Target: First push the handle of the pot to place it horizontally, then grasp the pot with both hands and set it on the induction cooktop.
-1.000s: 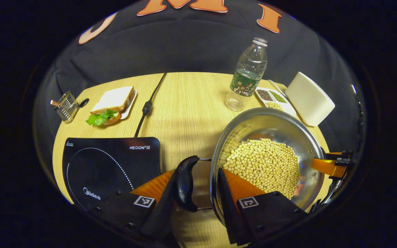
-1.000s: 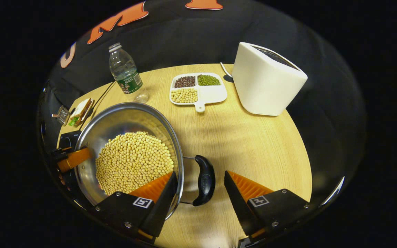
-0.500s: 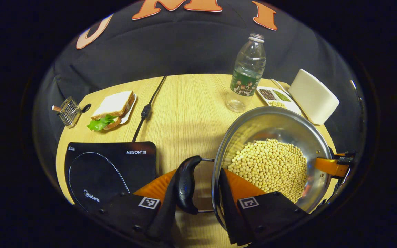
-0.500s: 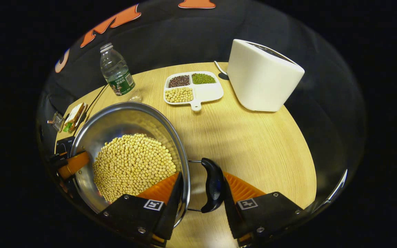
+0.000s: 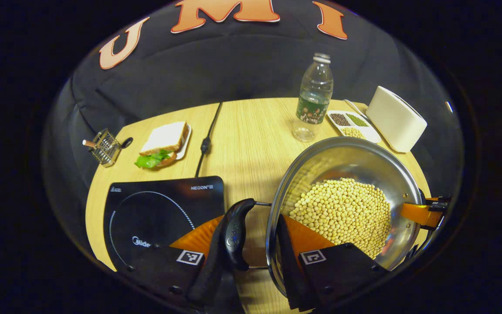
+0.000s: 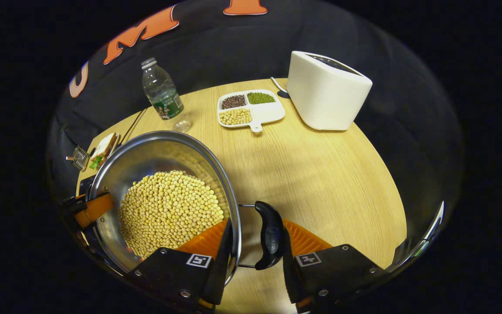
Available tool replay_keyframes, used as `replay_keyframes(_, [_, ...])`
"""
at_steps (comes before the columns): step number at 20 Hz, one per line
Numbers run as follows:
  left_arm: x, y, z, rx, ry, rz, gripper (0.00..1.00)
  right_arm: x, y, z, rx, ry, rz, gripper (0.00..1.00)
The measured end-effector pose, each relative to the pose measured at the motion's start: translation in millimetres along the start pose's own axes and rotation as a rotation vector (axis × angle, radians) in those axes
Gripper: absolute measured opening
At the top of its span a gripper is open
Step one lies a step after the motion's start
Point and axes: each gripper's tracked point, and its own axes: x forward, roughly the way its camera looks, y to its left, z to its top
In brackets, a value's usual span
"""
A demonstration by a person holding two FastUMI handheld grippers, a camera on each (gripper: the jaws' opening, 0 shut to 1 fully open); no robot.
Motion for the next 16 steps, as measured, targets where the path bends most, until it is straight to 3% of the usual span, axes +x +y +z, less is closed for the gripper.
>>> replay_keyframes(2, [-14,13,8,-0.006,-0.023,0.017,0.66,-10,12,9,-0.003,-0.022,0.012,0.56])
replay_keyframes(9, [-71,82,37,-0.079,-0.096,0.106,0.65,-48,83,37,-0.06,-0.102,0.097,0.56])
replay_keyframes(10, [-80,90,39,-0.085,-0.103,0.117,0.66,-52,92,40,-0.068,-0.11,0.108,0.51])
replay_keyframes(11, [-87,99,42,-0.096,-0.111,0.129,0.65,-56,101,43,-0.08,-0.117,0.119,0.55])
replay_keyframes(16, [-119,144,41,-0.153,-0.142,0.185,0.66,-77,146,51,-0.137,-0.142,0.147,0.55])
